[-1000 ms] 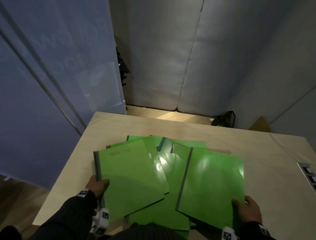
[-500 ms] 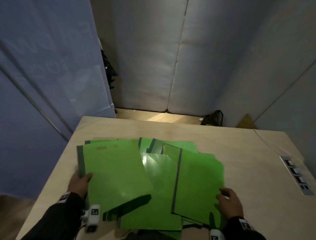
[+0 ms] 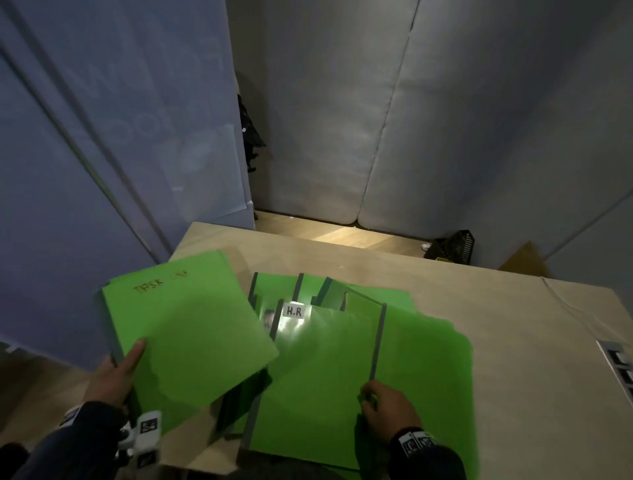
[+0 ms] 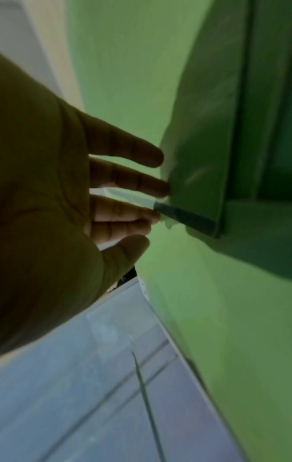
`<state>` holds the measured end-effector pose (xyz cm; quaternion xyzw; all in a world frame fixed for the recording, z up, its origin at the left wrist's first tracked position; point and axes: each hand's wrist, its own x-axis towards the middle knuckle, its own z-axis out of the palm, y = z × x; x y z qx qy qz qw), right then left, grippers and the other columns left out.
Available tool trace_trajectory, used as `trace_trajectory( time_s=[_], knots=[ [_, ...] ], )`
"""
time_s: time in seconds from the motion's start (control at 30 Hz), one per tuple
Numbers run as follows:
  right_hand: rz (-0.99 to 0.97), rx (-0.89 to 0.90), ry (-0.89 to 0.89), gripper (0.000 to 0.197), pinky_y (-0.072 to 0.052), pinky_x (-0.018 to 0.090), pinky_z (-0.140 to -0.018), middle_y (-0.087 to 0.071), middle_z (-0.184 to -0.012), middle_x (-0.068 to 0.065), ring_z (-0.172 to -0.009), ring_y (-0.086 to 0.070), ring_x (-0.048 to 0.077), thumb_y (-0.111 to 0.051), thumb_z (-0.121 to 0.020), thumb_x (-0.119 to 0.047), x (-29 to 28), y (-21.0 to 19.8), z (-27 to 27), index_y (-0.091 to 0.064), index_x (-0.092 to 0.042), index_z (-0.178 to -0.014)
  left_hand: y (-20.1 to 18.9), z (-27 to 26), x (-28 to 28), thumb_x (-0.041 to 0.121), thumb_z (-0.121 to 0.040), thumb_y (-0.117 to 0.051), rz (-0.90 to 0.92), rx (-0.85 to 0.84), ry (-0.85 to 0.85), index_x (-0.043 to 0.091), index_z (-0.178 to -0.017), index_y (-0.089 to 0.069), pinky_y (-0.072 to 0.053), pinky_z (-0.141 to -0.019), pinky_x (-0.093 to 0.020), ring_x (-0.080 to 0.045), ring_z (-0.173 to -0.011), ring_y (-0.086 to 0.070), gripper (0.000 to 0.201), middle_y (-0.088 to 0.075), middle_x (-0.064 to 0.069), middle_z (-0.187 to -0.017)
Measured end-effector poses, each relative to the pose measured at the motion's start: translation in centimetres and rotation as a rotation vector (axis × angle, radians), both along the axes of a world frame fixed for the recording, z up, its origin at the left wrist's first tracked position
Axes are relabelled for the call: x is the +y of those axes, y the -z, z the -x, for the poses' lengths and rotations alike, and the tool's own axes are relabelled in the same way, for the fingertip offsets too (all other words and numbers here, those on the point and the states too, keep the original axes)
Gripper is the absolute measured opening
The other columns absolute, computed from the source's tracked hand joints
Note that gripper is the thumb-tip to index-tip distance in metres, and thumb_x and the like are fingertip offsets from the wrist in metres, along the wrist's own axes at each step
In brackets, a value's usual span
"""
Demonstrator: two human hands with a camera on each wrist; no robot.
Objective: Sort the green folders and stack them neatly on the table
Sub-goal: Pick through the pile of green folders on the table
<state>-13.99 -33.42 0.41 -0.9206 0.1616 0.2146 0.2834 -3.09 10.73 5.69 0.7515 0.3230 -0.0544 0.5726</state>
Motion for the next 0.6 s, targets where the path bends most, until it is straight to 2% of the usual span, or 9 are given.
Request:
trace_trajectory(
  time_s=[0.03,0.1,0.2,0.3,0.37,0.47,0.53,0.57,0.6],
  knots=[
    [0.094,0.028,-0.036,0.021,-0.054,0.035,-0.085,-0.071,-0.108,-0.003,-0.097,-0.066,0.019,-0.051,-0.089,-0.039,-0.4,0.1,-0.1,-0.063,-0.029,-0.103,0.4,-0.2,-0.6,0.037,-0.098,-0.061,-0.008,-0.007,0.044,-0.008,-0.130,-0.059,-0.046,-0.095,-0.041,-0.034,-0.099,-0.059,0.055,-0.062,-0.016,-0.118],
    [0.162,0.083,-0.015,0.029,-0.054,0.037,-0.086,-0.070,-0.110,0.000,-0.098,-0.066,0.022,-0.048,-0.087,-0.044,-1.1,0.3,-0.1,-0.062,-0.026,-0.104,1.5,-0.4,-1.9,0.041,-0.095,-0.064,-0.006,-0.015,0.100,-0.001,-0.128,-0.063,-0.054,-0.100,-0.054,-0.039,-0.097,-0.069,0.053,-0.071,-0.023,-0.119],
    [0.141,0.098,0.123,0.031,-0.054,0.035,-0.089,-0.070,-0.113,0.003,-0.100,-0.066,0.022,-0.055,-0.088,-0.043,-1.8,0.7,-0.3,-0.064,-0.022,-0.109,3.6,-0.5,-4.5,0.031,-0.098,-0.067,0.007,0.017,0.239,-0.002,-0.125,-0.067,-0.058,-0.098,-0.056,-0.035,-0.091,-0.074,0.042,-0.077,-0.023,-0.107],
    [-0.076,0.090,0.292,0.035,-0.052,0.035,-0.094,-0.071,-0.115,0.008,-0.101,-0.067,0.022,-0.064,-0.091,-0.033,-1.8,1.6,-0.4,-0.063,-0.013,-0.119,5.1,0.2,-8.2,0.035,-0.095,-0.072,0.021,0.055,0.415,0.006,-0.123,-0.069,-0.062,-0.091,-0.049,-0.028,-0.085,-0.078,0.041,-0.080,-0.002,-0.092],
    [-0.295,0.100,0.445,0.032,-0.053,0.041,-0.094,-0.071,-0.109,0.012,-0.092,-0.066,0.020,-0.064,-0.092,-0.024,-1.5,1.8,-0.4,-0.063,-0.006,-0.119,6.3,0.4,-9.9,0.033,-0.095,-0.072,-0.037,0.075,0.495,0.008,-0.125,-0.067,-0.060,-0.088,-0.043,-0.025,-0.086,-0.076,0.040,-0.078,-0.003,-0.096],
    [-0.502,0.142,0.584,0.028,-0.053,0.039,-0.079,-0.069,-0.097,0.011,-0.085,-0.064,0.021,-0.061,-0.094,-0.016,-1.0,1.8,-0.4,-0.064,-0.001,-0.117,6.8,0.5,-11.4,0.050,-0.085,-0.076,-0.123,0.119,0.586,0.013,-0.124,-0.067,-0.059,-0.089,-0.042,-0.027,-0.090,-0.073,0.055,-0.077,-0.011,-0.108],
    [-0.560,0.167,0.619,0.035,-0.047,0.031,-0.059,-0.064,-0.086,0.006,-0.070,-0.058,0.019,-0.064,-0.092,-0.017,-0.7,1.9,-0.5,-0.061,-0.001,-0.123,6.9,0.5,-11.8,0.043,-0.090,-0.075,-0.128,0.174,0.643,0.010,-0.125,-0.065,-0.054,-0.079,-0.032,-0.021,-0.085,-0.070,0.049,-0.074,-0.012,-0.109],
    [-0.583,0.173,0.649,0.040,-0.043,0.028,-0.053,-0.061,-0.085,0.005,-0.064,-0.053,0.017,-0.065,-0.091,-0.017,-0.6,1.9,-0.6,-0.058,-0.001,-0.127,7.1,0.4,-11.8,0.037,-0.094,-0.072,-0.128,0.210,0.682,0.009,-0.126,-0.064,-0.052,-0.078,-0.030,-0.020,-0.086,-0.068,0.043,-0.073,-0.012,-0.113],
    [-0.613,0.171,0.687,0.042,-0.042,0.027,-0.050,-0.060,-0.087,0.007,-0.061,-0.050,0.016,-0.066,-0.091,-0.017,-0.5,1.8,-0.7,-0.055,-0.002,-0.129,7.3,0.5,-12.0,0.034,-0.096,-0.071,-0.128,0.241,0.715,0.008,-0.129,-0.063,-0.053,-0.084,-0.031,-0.022,-0.092,-0.068,0.043,-0.072,-0.014,-0.120]
  ],
)
